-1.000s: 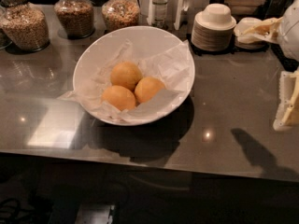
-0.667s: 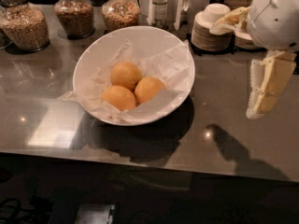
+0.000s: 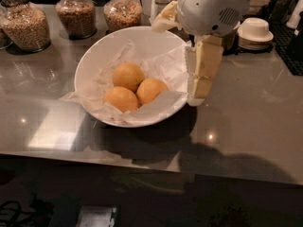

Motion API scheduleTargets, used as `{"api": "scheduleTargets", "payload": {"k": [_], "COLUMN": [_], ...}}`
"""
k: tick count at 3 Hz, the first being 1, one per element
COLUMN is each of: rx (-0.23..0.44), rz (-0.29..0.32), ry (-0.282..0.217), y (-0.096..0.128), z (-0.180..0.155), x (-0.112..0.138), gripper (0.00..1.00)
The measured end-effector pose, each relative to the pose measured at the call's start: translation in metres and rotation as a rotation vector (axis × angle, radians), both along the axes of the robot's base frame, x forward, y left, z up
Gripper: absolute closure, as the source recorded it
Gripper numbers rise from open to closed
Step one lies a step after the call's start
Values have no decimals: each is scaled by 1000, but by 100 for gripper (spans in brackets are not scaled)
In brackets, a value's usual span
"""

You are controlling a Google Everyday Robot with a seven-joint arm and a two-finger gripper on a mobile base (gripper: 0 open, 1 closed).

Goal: Pick orange from white bowl

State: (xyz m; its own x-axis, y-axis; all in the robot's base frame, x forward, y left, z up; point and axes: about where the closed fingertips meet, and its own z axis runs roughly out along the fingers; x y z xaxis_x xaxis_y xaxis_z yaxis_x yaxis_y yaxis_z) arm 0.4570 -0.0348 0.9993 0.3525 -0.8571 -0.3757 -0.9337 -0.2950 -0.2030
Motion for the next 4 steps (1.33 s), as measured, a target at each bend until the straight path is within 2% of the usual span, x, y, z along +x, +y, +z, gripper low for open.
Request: {"api": "scheduleTargets", "payload": {"k": [1, 2, 3, 4], "rx": [22, 39, 53, 64], "rz": [70, 133, 177, 171], "ry": [51, 96, 129, 115], "y": [46, 83, 108, 111], "z": [-7, -15, -31, -29], "x": [6, 7, 8, 10], "gripper": [0, 0, 0, 0]}}
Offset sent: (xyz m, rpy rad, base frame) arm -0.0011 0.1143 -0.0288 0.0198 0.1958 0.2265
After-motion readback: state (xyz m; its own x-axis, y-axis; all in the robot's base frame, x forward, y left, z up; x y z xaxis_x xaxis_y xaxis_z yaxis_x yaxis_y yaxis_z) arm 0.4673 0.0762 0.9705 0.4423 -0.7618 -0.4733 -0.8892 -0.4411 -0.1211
